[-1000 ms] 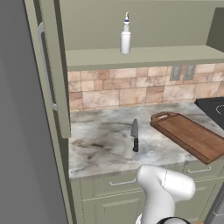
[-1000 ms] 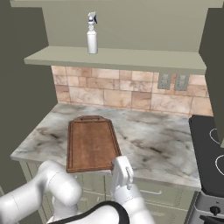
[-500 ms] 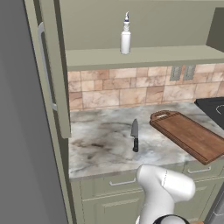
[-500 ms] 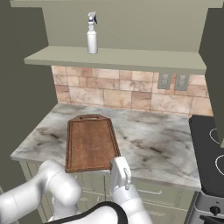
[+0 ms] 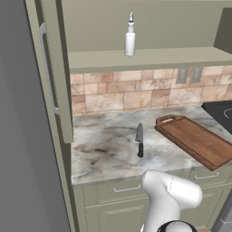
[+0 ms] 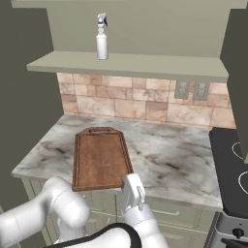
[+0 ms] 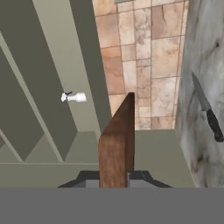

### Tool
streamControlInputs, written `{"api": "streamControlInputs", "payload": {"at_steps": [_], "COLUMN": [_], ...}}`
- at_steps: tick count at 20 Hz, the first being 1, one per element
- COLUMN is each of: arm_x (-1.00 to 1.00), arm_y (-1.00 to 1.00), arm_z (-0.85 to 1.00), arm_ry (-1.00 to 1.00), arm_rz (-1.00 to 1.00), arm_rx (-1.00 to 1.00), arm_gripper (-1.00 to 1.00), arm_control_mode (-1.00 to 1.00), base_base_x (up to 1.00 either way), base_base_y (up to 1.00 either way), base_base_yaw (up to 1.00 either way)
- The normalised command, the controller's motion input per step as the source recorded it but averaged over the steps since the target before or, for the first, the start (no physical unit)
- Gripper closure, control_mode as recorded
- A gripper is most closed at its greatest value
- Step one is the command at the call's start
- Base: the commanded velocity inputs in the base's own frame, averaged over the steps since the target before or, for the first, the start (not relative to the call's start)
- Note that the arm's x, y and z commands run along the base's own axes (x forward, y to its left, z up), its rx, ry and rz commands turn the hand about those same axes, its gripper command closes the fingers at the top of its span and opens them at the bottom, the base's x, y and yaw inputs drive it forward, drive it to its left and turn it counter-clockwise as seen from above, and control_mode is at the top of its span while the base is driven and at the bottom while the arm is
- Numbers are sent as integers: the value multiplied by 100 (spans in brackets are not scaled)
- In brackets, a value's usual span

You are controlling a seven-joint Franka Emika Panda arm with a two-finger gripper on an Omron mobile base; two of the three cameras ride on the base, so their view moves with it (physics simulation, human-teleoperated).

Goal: Move the cutting board and knife to the sink. Then move spray from the cabinet to the counter.

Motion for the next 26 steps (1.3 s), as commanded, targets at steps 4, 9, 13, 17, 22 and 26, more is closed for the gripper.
{"api": "streamControlInputs", "payload": {"at_steps": [4, 9, 13, 17, 22, 26], "arm_x": [0, 0, 0, 0, 0, 0], "arm_y": [0, 0, 0, 0, 0, 0], "arm_z": [0, 0, 0, 0, 0, 0], "arm_ry": [0, 0, 0, 0, 0, 0], "arm_rz": [0, 0, 0, 0, 0, 0], "arm_rx": [0, 0, 0, 0, 0, 0], "arm_gripper": [100, 100, 100, 100, 100, 100], "arm_control_mode": [-100, 100, 100, 100, 100, 100], "base_base_x": [0, 0, -10, -33, -45, -49], "base_base_y": [0, 0, 0, 0, -8, -15], "base_base_yaw": [0, 0, 0, -2, -5, -6]}}
